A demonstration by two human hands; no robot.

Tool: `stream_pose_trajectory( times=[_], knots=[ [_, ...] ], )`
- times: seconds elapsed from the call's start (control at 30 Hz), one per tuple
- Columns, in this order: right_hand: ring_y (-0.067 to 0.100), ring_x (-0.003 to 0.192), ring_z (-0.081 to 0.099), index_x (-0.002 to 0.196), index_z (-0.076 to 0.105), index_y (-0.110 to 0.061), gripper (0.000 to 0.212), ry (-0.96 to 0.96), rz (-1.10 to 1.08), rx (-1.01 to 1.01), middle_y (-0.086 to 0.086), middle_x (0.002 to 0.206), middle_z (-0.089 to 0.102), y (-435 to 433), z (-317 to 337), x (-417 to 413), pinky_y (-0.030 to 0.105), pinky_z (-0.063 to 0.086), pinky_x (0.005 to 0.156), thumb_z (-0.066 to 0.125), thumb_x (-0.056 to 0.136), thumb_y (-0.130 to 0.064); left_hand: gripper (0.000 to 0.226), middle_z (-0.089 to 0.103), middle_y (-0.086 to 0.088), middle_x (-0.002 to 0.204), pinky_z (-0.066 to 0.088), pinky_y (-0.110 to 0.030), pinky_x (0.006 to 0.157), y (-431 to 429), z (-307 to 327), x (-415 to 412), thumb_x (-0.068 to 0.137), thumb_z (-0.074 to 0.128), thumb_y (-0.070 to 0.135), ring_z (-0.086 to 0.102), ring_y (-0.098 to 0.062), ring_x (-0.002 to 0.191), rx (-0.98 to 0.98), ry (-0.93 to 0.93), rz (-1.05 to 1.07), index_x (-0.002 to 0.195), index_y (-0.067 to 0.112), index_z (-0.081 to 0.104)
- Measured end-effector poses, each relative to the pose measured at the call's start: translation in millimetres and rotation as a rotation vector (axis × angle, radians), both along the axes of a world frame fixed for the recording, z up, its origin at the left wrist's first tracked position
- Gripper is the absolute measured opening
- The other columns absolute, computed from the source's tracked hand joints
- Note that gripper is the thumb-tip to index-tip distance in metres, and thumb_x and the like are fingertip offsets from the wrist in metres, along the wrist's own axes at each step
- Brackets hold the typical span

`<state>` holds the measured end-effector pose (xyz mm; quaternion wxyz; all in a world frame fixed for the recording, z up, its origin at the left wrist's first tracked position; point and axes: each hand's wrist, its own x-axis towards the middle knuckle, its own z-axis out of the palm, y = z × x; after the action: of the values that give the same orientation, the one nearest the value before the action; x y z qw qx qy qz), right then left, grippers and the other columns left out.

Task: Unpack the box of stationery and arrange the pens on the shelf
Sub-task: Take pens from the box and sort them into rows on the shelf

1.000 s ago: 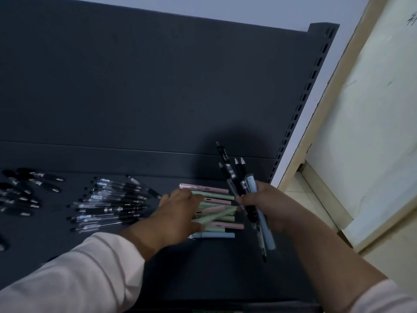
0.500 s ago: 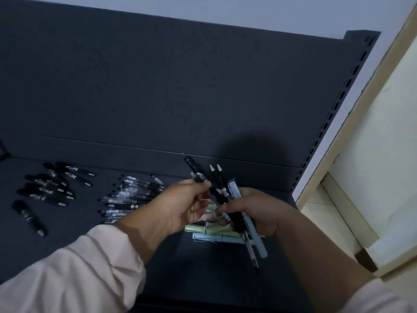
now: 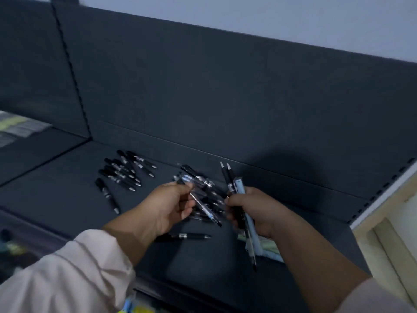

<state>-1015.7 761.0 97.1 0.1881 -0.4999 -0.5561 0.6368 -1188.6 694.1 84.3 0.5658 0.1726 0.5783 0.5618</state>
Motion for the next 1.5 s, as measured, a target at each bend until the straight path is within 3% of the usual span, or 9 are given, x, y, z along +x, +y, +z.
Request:
stream_pose_trajectory(
  times=[0.37,0.53,0.7,0.9,1.0,1.1,1.2,1.4,1.5],
  knots=[
    [0.014,0.047,0.052,0.066,0.05,-0.009,0.023,-0.146,0.146,-0.141,0.003,0.053,0.051,-9.3,-22.8,-164.3,0.023,0.042,0.047,0.052,0.088,-0.004,0.016,0.056,-0.001,0.071,0.043,-0.025,0.058,-65.9,-16.7,-133.0,0.095,0.051,0.015,0.053,-0.015,0.062,-0.061,0.027,0.372,0.08,0.019,0.053],
    [0.016,0.056,0.054,0.077,0.054,-0.006,0.014,-0.137,0.146,-0.092,0.008,0.071,0.058,-15.9,-21.0,-219.1,0.027,0.046,0.054,0.051,0.089,0.0,0.005,0.058,-0.006,0.076,0.046,-0.03,0.064,-82.0,-17.8,-167.0,0.099,0.046,0.013,0.057,-0.021,0.067,-0.046,-0.026,0.404,0.102,0.014,0.05],
    [0.015,0.06,0.057,0.089,0.053,-0.013,0.009,-0.088,0.103,-0.059,0.006,0.079,0.06,-13.9,-19.5,-227.0,0.027,0.045,0.053,0.053,0.091,-0.005,0.01,0.066,-0.01,0.086,0.05,-0.031,0.06,-80.0,-11.8,-178.7,0.101,0.042,0.021,0.062,-0.023,0.07,-0.014,-0.003,0.345,0.099,0.018,0.051],
    [0.014,0.054,0.057,0.1,0.058,-0.014,0.012,0.094,0.063,-0.194,0.002,0.063,0.061,-1.5,-2.1,-175.6,0.027,0.049,0.053,0.064,0.09,-0.019,0.024,0.059,-0.002,0.08,0.044,-0.026,0.064,-48.6,-11.3,-156.8,0.098,0.046,0.03,0.054,-0.019,0.075,0.167,0.527,0.174,0.11,0.018,0.062],
    [0.014,0.054,0.057,0.099,0.064,-0.015,0.013,0.155,0.012,-0.216,0.002,0.063,0.06,5.9,5.5,-141.9,0.027,0.049,0.052,0.063,0.09,-0.024,0.028,0.057,0.002,0.097,0.043,-0.022,0.085,-25.0,-20.3,-138.6,0.097,0.046,0.033,0.056,-0.014,0.096,0.272,0.921,-0.036,0.119,0.028,0.061],
    [0.014,0.056,0.057,0.098,0.066,-0.014,0.011,0.201,-0.023,-0.242,0.002,0.066,0.06,9.6,13.1,-103.8,0.026,0.049,0.052,0.057,0.092,-0.019,0.042,0.034,0.004,0.082,0.033,-0.015,0.078,-10.7,-27.3,-109.2,0.096,0.046,0.011,0.044,-0.016,0.085,0.323,1.251,-0.265,0.13,0.036,0.048],
    [0.014,0.059,0.059,0.103,0.066,-0.012,0.017,0.233,-0.066,-0.265,0.004,0.07,0.062,9.7,15.2,-66.4,0.026,0.051,0.054,0.054,0.093,-0.008,0.046,0.043,-0.003,0.092,0.042,-0.023,0.083,1.6,-35.4,-76.9,0.091,0.046,0.006,0.05,-0.021,0.093,0.357,1.426,-0.527,0.131,0.027,0.055],
    [0.015,0.062,0.06,0.099,0.067,-0.014,0.017,0.206,-0.079,-0.226,0.004,0.073,0.066,2.3,7.2,-21.4,0.026,0.05,0.059,0.058,0.089,-0.002,0.029,0.055,0.001,0.103,0.033,-0.011,0.081,13.6,-40.4,-35.5,0.086,0.061,0.013,0.055,-0.017,0.104,0.349,1.374,-0.523,0.114,0.018,0.064],
    [0.016,0.06,0.061,0.092,0.062,-0.013,0.014,0.175,-0.035,-0.196,0.006,0.075,0.069,-0.5,3.1,-15.9,0.029,0.049,0.06,0.059,0.088,0.001,0.008,0.059,-0.002,0.083,0.045,-0.028,0.073,15.3,-24.6,-22.4,0.093,0.057,0.02,0.055,-0.017,0.074,0.285,0.897,-0.403,0.092,0.019,0.065]
  ],
)
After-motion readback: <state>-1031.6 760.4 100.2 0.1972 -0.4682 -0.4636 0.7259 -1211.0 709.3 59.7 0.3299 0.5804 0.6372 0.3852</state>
